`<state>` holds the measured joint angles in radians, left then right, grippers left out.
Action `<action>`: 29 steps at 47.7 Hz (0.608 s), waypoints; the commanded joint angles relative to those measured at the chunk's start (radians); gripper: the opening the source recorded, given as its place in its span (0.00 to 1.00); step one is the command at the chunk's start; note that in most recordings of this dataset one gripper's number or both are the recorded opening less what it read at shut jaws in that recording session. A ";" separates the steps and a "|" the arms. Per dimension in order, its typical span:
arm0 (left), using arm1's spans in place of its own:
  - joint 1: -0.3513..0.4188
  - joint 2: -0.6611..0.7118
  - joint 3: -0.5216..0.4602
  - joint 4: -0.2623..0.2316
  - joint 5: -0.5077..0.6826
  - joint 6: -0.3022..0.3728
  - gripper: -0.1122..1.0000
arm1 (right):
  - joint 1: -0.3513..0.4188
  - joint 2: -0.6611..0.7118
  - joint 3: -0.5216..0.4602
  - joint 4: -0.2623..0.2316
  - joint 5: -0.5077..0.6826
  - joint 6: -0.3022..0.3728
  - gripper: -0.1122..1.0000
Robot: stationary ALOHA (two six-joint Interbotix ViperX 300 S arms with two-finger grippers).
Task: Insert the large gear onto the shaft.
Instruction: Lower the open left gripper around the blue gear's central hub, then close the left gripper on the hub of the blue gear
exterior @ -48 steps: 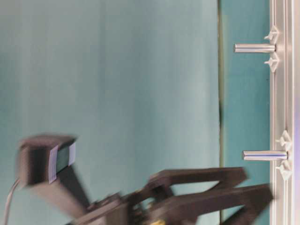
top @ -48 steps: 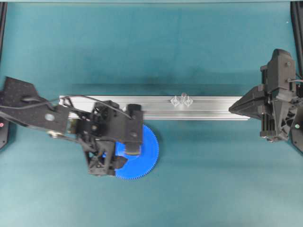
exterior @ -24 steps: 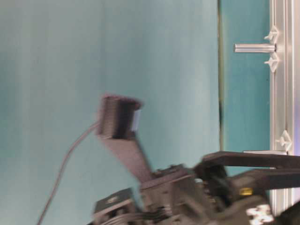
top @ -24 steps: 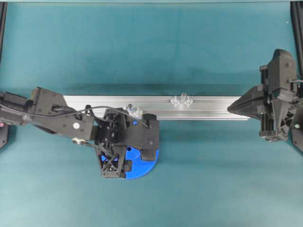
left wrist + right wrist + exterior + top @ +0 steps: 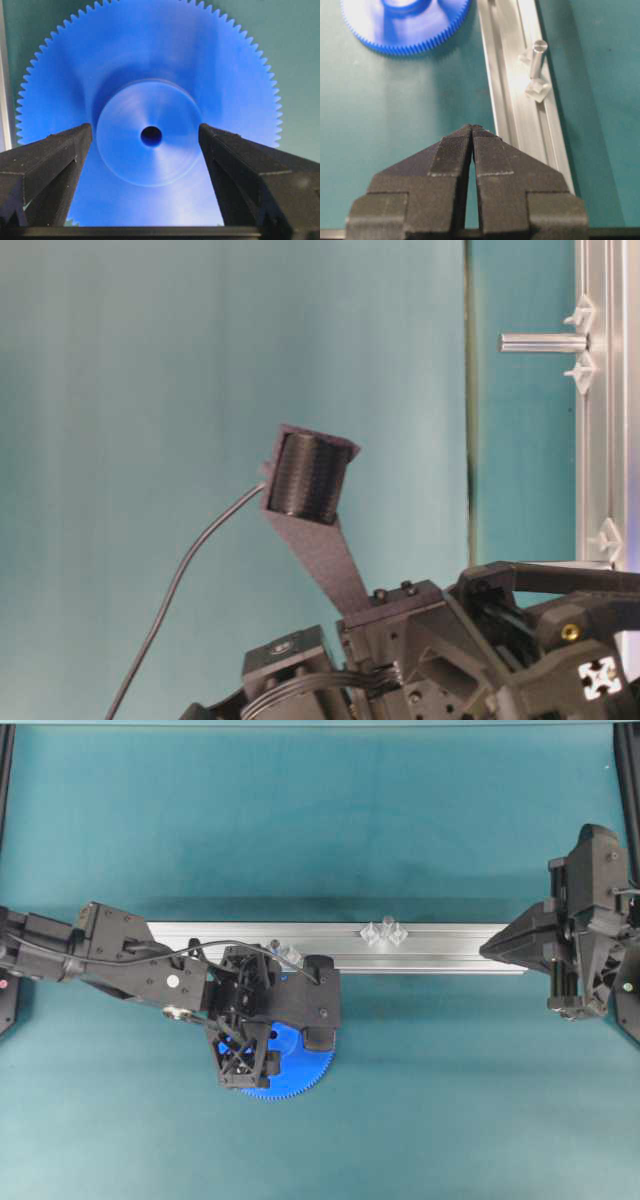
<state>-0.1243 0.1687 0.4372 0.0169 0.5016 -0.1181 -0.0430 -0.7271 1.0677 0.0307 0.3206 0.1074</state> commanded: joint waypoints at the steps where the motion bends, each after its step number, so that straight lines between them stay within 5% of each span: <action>1: 0.003 -0.008 -0.021 0.003 -0.005 0.002 0.91 | 0.003 -0.002 -0.009 0.000 -0.008 0.003 0.19; 29: 0.000 0.008 -0.015 0.003 0.003 0.003 0.91 | 0.003 -0.003 -0.002 0.000 -0.008 0.005 0.19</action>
<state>-0.1227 0.1841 0.4372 0.0169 0.5047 -0.1166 -0.0430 -0.7286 1.0738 0.0307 0.3206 0.1074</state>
